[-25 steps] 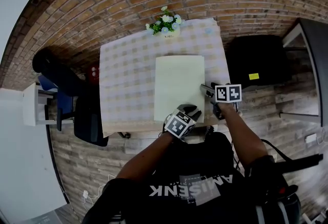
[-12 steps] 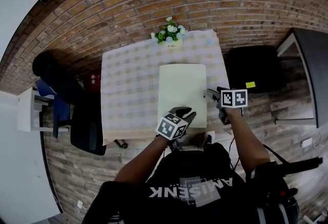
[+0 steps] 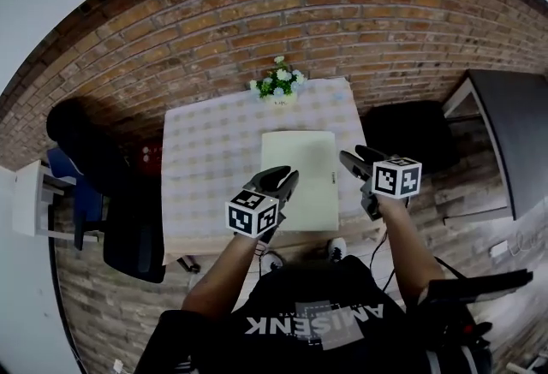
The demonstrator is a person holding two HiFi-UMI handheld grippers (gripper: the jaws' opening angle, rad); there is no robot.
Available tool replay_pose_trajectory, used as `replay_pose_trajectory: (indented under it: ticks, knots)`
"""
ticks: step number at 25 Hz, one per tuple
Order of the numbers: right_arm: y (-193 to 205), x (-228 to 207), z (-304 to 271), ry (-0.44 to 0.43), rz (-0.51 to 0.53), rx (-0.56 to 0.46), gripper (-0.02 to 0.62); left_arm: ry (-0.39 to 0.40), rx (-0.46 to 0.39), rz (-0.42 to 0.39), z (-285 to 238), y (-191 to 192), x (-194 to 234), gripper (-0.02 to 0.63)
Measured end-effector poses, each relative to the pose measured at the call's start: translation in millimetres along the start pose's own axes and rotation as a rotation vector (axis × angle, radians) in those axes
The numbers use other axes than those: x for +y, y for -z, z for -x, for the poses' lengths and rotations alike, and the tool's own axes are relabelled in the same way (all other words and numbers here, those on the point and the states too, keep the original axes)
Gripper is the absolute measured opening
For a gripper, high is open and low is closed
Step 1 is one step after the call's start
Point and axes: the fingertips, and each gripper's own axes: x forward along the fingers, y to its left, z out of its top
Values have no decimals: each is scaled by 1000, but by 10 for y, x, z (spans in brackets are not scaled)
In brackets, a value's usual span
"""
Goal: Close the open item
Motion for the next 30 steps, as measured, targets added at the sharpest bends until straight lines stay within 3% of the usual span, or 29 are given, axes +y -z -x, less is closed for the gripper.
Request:
replay_pose_trajectory:
  ticks: [2,4,11,20,25,30]
  knots:
    - [-195,179,74,-20,46,-38,249,-37,-60,-6,152,-226,114,75]
    - [-337,319,174,-30,83,-72,176,-83,-115,-10,304,-402,209,52]
    - [-761,703,438,-35,161,-192,97,-179,-252,-25,771,-912,438,14]
    - [-1045,991,696,11,268,-253,55,-263,-355,-62,1184,-1228,509,12]
    - [-1163,1118,797,21,304,-289,51,-238,-392,-1,1334,-1350,517,12]
    - [-1210,1207,834,35,346,-311,44,-261,-409,-44,1420,-1422,539,12]
